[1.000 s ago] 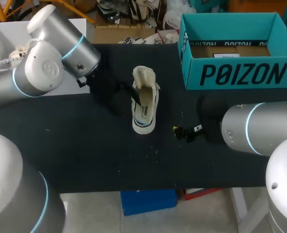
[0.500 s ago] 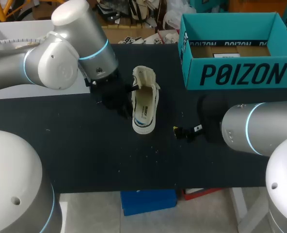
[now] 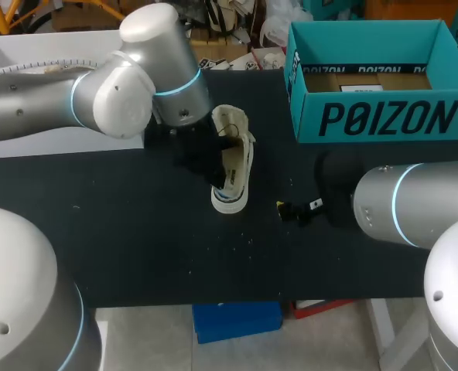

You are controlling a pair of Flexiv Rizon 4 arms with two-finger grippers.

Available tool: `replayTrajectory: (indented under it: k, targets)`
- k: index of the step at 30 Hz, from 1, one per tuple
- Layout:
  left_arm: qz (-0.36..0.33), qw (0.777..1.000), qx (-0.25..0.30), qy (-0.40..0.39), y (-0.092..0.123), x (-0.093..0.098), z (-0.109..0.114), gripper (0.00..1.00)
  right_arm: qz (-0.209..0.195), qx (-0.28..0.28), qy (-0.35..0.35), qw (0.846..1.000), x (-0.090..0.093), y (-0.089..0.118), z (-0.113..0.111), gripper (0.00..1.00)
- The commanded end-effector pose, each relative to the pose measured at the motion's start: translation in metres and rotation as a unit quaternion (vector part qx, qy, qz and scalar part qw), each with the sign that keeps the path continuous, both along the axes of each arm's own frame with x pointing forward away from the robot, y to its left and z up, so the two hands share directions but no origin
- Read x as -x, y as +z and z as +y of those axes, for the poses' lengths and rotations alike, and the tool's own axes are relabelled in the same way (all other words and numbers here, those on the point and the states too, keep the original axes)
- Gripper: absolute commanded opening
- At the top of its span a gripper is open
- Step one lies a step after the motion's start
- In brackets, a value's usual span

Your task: Take the shoe out of the shoebox, open the shoe tongue, remove and reinsert the insole, then place the shoe into the shoebox

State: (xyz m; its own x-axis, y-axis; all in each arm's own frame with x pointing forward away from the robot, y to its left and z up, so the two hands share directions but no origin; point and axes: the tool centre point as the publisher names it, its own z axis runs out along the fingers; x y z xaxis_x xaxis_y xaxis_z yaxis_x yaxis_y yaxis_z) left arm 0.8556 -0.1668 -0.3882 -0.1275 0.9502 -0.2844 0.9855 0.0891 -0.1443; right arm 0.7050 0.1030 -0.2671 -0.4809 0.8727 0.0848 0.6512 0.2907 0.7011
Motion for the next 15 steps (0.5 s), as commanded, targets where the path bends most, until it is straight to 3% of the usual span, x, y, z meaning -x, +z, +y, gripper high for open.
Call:
replayTrajectory:
  k: [1, 10, 15]
  targets:
    - [0.008, 1.0, -0.011, -0.006, -0.011, -0.004, -0.011, 0.0, -0.002, -0.001, -0.001, 1.0, 0.0, -0.002, 0.001, 1.0]
    - [0.015, 0.999, -0.033, -0.018, -0.025, -0.003, -0.021, 0.0, -0.002, -0.001, -0.001, 1.0, 0.0, -0.002, 0.001, 1.0]
    - [0.017, 1.0, -0.006, -0.014, -0.006, 0.0, -0.013, 0.0, -0.002, -0.001, -0.001, 1.0, 0.0, -0.002, 0.001, 1.0]
